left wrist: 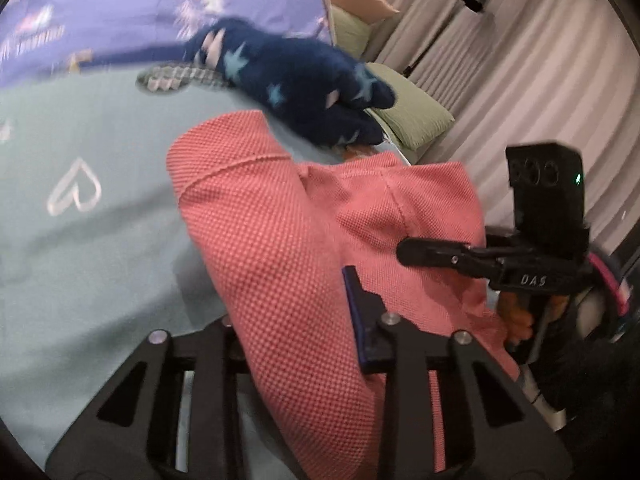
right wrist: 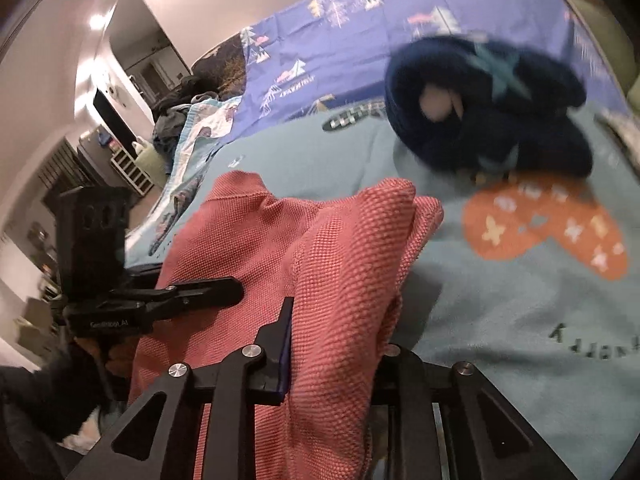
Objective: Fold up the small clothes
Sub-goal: 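Grasp the folded shirt edges with both grippers, then lift the folded shirt with both grippers and carry it toward the navy blanket roll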
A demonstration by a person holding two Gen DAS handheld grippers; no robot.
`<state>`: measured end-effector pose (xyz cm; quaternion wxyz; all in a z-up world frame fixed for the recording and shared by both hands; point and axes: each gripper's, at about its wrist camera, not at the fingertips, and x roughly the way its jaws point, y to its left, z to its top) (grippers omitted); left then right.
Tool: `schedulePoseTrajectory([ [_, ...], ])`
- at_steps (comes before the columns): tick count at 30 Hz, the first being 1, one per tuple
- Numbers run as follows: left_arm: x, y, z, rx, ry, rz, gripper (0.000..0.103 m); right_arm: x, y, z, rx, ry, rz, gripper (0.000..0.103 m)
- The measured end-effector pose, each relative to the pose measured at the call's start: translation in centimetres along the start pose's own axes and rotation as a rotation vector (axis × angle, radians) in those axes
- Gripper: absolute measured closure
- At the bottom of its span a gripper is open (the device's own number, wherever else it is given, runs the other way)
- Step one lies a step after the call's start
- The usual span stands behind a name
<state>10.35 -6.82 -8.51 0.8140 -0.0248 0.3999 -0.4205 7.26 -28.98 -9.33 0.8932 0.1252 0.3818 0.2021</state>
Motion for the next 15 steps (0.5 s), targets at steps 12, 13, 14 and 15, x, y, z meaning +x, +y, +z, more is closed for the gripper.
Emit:
schedulePoseTrajectory([
  [12, -6.0, -6.6, 0.9, 0.189, -0.122, 0.071, 0.074, -7.9, 5.1, -1.4, -0.095, -0.169, -0.123, 0.082],
  [13, -6.4, -7.1, 0.9, 0.199, -0.131, 0.073, 0.074, -8.5, 5.5, -1.5, -0.096, -0.182, -0.128, 0.082],
  [14, -6.8, -7.5, 0.9, 0.211, -0.139, 0.076, 0.074, -9.2, 5.8, -1.8, -0.099, -0.196, -0.136, 0.082],
  [15, -7.5, -8.2, 0.9, 0.230, -0.151, 0.082, 0.074, -9.9, 6.1, -1.9, -0.103, -0.208, -0.144, 0.082],
])
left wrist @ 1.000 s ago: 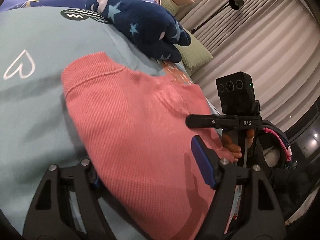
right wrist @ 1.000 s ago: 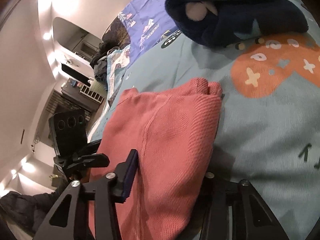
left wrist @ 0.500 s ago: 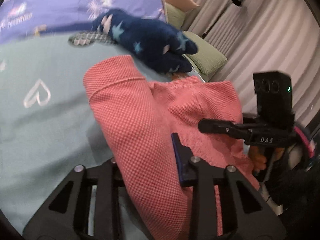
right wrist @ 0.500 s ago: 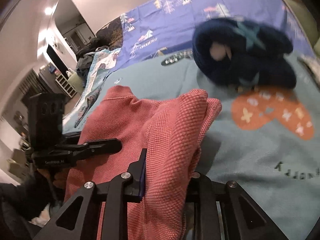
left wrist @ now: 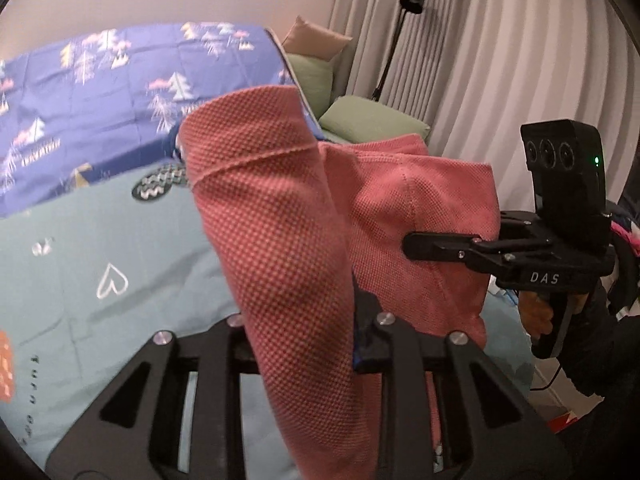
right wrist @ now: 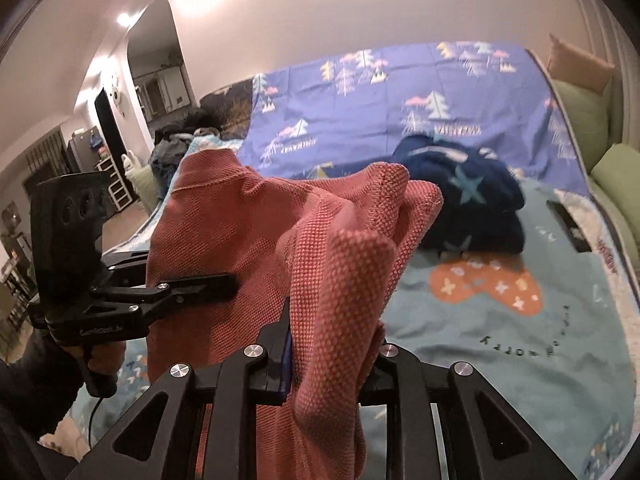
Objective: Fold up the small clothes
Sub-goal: 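Lift the folded shirt with both grippers and carry it toward the navy blanket roll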
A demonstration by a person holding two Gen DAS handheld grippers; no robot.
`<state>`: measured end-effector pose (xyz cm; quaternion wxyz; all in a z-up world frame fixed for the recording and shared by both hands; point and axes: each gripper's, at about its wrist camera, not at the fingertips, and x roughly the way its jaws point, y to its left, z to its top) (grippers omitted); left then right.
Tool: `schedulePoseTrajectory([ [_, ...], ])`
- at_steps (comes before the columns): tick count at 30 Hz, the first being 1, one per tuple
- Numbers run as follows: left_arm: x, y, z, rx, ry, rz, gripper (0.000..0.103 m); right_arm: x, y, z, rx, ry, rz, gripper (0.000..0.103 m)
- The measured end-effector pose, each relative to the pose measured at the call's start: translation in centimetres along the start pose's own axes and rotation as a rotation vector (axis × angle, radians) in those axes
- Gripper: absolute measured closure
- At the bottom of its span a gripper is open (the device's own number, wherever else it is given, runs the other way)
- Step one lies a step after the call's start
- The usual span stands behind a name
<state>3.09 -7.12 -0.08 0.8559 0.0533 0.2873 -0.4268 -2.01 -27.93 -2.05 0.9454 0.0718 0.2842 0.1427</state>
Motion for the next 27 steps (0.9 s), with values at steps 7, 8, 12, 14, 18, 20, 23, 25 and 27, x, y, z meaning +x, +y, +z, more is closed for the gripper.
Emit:
schedulePoseTrajectory([
  [7, -1.9, -2.5, 1.9, 0.066, -0.061, 0.019, 0.074, -4.0, 1.5, 1.3, -0.021, -0.088, -0.077, 0.082],
  [8, -2.1, -2.7, 2.1, 0.071, -0.069, 0.020, 0.074, -4.5, 1.6, 1.5, -0.021, -0.101, -0.089, 0.082],
  [12, -2.5, -4.0, 3.4, 0.112, -0.107, 0.036, 0.074, -6.2, 1.7, 2.2, -0.019, -0.147, -0.126, 0.082],
  [14, -2.7, -4.6, 4.0, 0.137, -0.123, 0.044, 0.074, -7.0, 1.5, 2.6, -0.015, -0.170, -0.135, 0.082],
  [18, -2.7, -5.7, 5.7, 0.189, -0.156, 0.059, 0.074, -7.9, 0.7, 3.8, -0.006, -0.211, -0.156, 0.082],
  [20, -2.5, -6.0, 6.7, 0.210, -0.172, 0.067, 0.074, -8.3, 0.5, 4.4, -0.003, -0.232, -0.170, 0.082],
  [23, -2.3, -6.4, 8.0, 0.227, -0.190, 0.069, 0.074, -8.7, 0.0, 5.6, -0.011, -0.262, -0.195, 0.082],
  [25, -1.8, -6.4, 9.3, 0.242, -0.200, 0.074, 0.074, -8.7, -0.5, 6.6, -0.017, -0.277, -0.207, 0.082],
  [27, -1.5, -6.7, 10.5, 0.254, -0.211, 0.081, 0.074, -8.6, -1.3, 8.0, -0.014, -0.290, -0.211, 0.082],
])
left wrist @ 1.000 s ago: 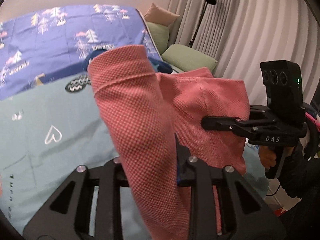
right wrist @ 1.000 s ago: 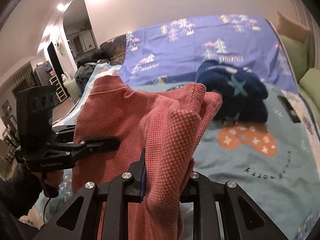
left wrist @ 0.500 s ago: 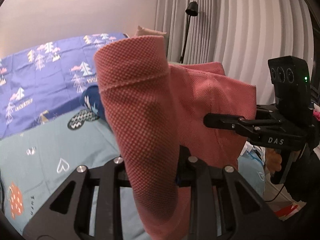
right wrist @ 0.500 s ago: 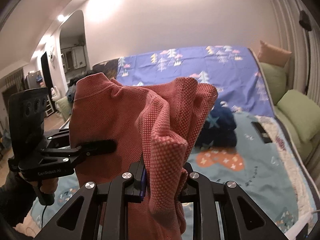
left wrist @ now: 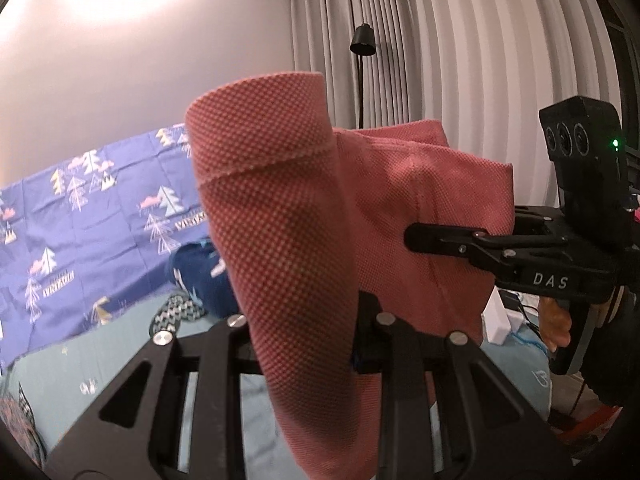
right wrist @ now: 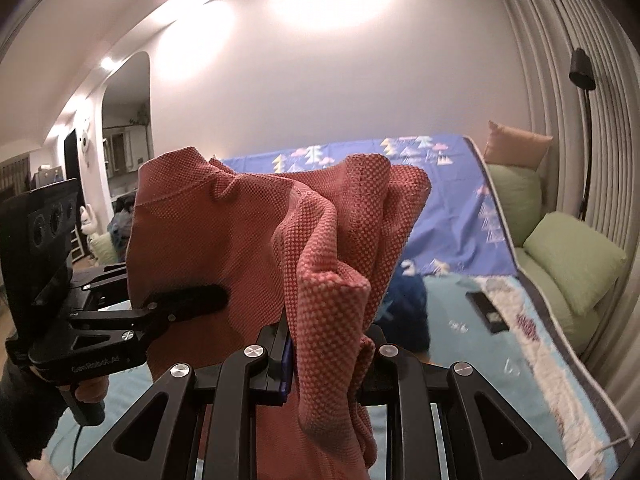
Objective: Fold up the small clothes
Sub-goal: 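Lift the folded shirt with both grippers and carry it toward the navy blanket roll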
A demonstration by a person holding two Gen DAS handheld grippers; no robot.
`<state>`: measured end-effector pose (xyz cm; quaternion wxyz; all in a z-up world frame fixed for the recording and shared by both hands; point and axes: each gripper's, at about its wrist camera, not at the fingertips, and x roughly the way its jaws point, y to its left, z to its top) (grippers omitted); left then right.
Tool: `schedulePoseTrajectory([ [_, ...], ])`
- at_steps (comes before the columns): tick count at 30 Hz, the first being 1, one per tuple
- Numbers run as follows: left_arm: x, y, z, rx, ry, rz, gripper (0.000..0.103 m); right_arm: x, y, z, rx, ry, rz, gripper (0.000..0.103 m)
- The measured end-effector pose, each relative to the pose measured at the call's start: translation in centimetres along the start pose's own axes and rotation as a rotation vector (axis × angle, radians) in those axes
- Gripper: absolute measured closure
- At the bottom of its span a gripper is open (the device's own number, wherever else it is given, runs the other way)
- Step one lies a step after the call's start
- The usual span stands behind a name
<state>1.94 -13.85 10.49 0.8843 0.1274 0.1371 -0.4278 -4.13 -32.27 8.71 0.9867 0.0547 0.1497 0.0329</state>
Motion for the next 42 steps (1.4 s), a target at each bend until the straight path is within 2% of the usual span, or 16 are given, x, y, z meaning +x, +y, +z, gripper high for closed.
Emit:
schedulePoseTrajectory([
  [4, 1.3, 0.6, 2.4, 0.025, -0.034, 0.023, 0.074, 1.4, -1.4, 2.5, 0.012, -0.033, -0.011, 0.082],
  [9, 3.4, 1.3, 4.8, 0.058, -0.066, 0.053, 0.074, 3.1, -1.7, 4.6, -0.024, -0.084, -0.084, 0.082],
  [21, 9.3, 3.7, 9.2, 0.070, -0.063, 0.105, 0.074, 7.7, -5.5, 8.7, 0.049, -0.091, -0.112, 0.082],
  [26, 10.9, 4.1, 10.2, 0.087, -0.063, 0.119, 0.074, 8.8, -6.0, 9.2, 0.053, -0.091, -0.123, 0.082],
  [36, 15.0, 7.3, 8.2, 0.040, -0.023, 0.114, 0.074, 13.8, -6.7, 8.6, 0.082, -0.018, -0.131, 0.082],
  [42, 19.9, 11.3, 6.7, -0.045, 0.023, 0.142, 0.074, 21.0, -8.1, 8.4, 0.097, 0.067, -0.105, 0.082],
])
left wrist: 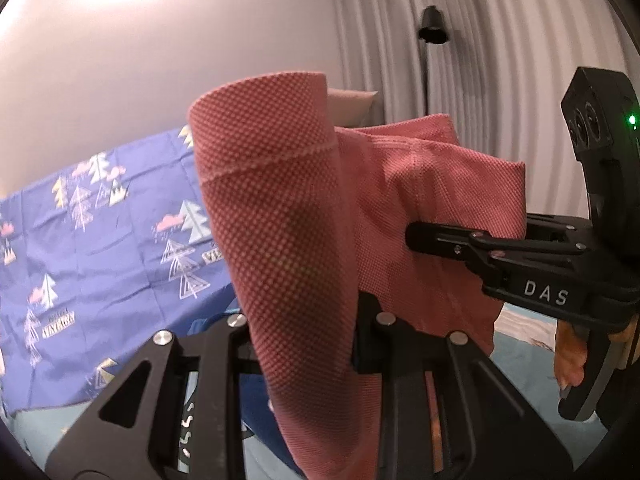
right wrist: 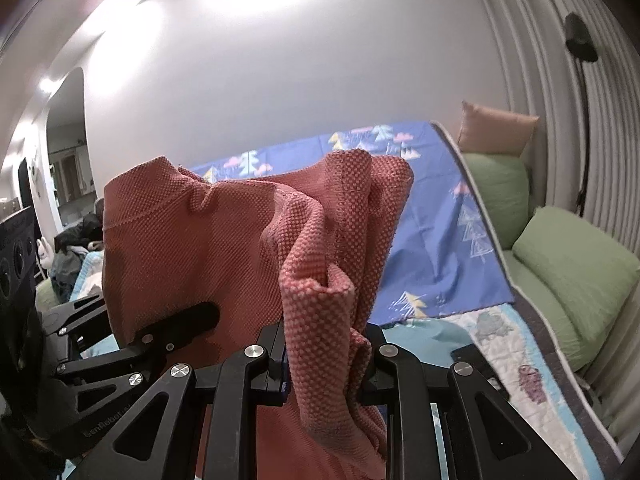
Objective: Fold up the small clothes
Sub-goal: 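Lift the folded shirt with both grippers and carry it toward the navy blanket roll, then lower the folded shirt onto the navy blanket roll and open both grippers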
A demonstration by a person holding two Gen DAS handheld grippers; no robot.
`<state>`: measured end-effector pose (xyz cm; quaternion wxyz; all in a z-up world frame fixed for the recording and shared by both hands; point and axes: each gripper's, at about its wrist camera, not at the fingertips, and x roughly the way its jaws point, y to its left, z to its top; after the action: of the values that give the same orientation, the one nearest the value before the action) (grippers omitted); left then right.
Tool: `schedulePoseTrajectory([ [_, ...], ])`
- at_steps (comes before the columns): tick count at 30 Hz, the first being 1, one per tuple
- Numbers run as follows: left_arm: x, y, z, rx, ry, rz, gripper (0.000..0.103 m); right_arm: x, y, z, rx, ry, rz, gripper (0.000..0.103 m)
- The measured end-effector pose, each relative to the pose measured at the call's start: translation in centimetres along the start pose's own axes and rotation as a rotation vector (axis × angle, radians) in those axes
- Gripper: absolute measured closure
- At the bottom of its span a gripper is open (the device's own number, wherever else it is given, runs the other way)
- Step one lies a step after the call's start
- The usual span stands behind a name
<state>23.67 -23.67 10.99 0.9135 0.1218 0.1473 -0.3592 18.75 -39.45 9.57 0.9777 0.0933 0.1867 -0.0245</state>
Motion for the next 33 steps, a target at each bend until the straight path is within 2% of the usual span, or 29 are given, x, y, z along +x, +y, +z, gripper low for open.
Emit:
schedulePoseTrajectory([
  [3, 4.1, 2.5, -1.1, -0.086, 0.054, 0.028, 0.072, 4.6, 0.1, 0.0, 0.014, 0.067, 0.014, 0.082],
  [7, 9.7, 6.1, -4.4, -0.219, 0.178, 0.107, 0.055, 11.4, 0.3, -1.3, 0.021, 0.205, -0.001, 0.082],
  [9, 12.4, 7.3, -6.9, -0.243, 0.260, 0.153, 0.052, 14.7, 0.2, -2.5, 0.016, 0.283, -0.036, 0.082],
  [11, 14.1, 7.6, -8.8, -0.240, 0.308, 0.177, 0.049, 17.2, -0.4, -3.6, -0.017, 0.331, -0.117, 0.082],
  [13, 14.7, 8.1, -9.7, -0.260, 0.264, 0.188, 0.037, 18.9, -1.1, -4.6, -0.025, 0.387, -0.147, 0.081],
  [16, 14.7, 8.3, -10.2, -0.297, 0.256, 0.166, 0.035, 20.4, -2.4, -5.5, 0.001, 0.402, -0.136, 0.077],
  [21, 15.2, 8.4, -10.9, -0.284, 0.232, 0.169, 0.034, 21.1, -3.4, -6.3, 0.040, 0.397, -0.133, 0.072],
  [25, 15.3, 8.8, -11.0, -0.275, 0.231, 0.182, 0.032, 20.5, -3.0, -6.2, 0.027, 0.376, -0.171, 0.062],
  [29, 14.1, 8.6, -10.6, -0.261, 0.206, 0.211, 0.032, 17.7, -2.5, -5.5, 0.032, 0.336, -0.186, 0.060],
  [33, 11.5, 8.0, -10.0, -0.273, 0.197, 0.218, 0.032, 13.1, -1.2, -5.2, -0.008, 0.280, -0.212, 0.060],
])
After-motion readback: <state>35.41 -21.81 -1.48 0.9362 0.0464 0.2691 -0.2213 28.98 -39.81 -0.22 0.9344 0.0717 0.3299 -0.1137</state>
